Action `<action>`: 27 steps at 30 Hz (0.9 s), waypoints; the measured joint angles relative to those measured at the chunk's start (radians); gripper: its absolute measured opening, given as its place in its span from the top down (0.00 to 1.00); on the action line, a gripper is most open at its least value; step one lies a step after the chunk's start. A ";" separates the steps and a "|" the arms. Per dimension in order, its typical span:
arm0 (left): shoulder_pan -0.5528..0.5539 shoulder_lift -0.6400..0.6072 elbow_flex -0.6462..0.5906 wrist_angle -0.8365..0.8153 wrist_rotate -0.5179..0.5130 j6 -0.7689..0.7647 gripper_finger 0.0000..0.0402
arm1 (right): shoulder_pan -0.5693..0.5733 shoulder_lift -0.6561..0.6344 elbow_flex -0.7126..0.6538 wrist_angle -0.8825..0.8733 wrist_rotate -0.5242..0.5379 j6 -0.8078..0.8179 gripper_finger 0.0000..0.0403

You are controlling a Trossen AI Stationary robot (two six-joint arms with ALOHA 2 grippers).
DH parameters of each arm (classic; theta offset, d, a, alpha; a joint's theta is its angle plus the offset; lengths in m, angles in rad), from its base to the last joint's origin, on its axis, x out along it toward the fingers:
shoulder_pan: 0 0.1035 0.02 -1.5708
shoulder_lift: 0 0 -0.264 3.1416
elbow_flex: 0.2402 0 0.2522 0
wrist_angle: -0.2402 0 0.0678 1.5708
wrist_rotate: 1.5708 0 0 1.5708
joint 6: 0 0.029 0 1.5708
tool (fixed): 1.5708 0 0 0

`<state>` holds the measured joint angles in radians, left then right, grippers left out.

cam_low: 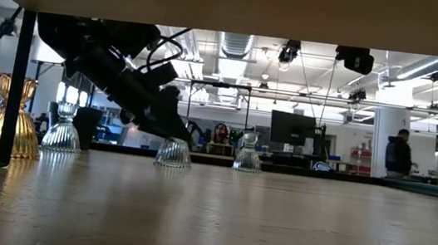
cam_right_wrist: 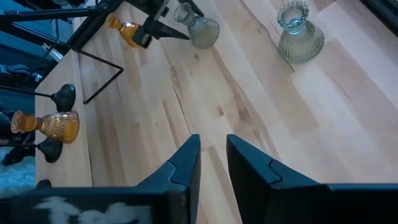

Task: Pick & Place candle stick holders
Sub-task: Put the bottom right transparent glass candle holder on the shelf

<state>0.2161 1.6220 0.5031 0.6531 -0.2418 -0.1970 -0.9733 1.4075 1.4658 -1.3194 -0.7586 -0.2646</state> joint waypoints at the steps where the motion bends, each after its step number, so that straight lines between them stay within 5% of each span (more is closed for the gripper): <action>1: 0.000 -0.012 -0.001 -0.004 0.022 -0.007 0.37 | 0.000 0.000 0.000 -0.001 0.000 0.000 0.83; 7: 0.000 -0.119 0.001 -0.046 0.044 -0.007 0.39 | 0.000 0.000 0.000 0.000 0.001 0.000 0.82; 15: 0.061 -0.318 0.004 -0.358 0.028 -0.103 0.39 | 0.000 0.000 0.000 0.007 0.002 -0.004 0.80; 27: 0.180 -0.331 0.243 -0.787 0.284 -0.204 0.40 | 0.000 0.002 0.000 0.025 0.002 -0.004 0.82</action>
<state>0.3962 1.2907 0.7459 -0.1336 0.0424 -0.4010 -0.9733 1.4090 1.4658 -1.2945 -0.7567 -0.2687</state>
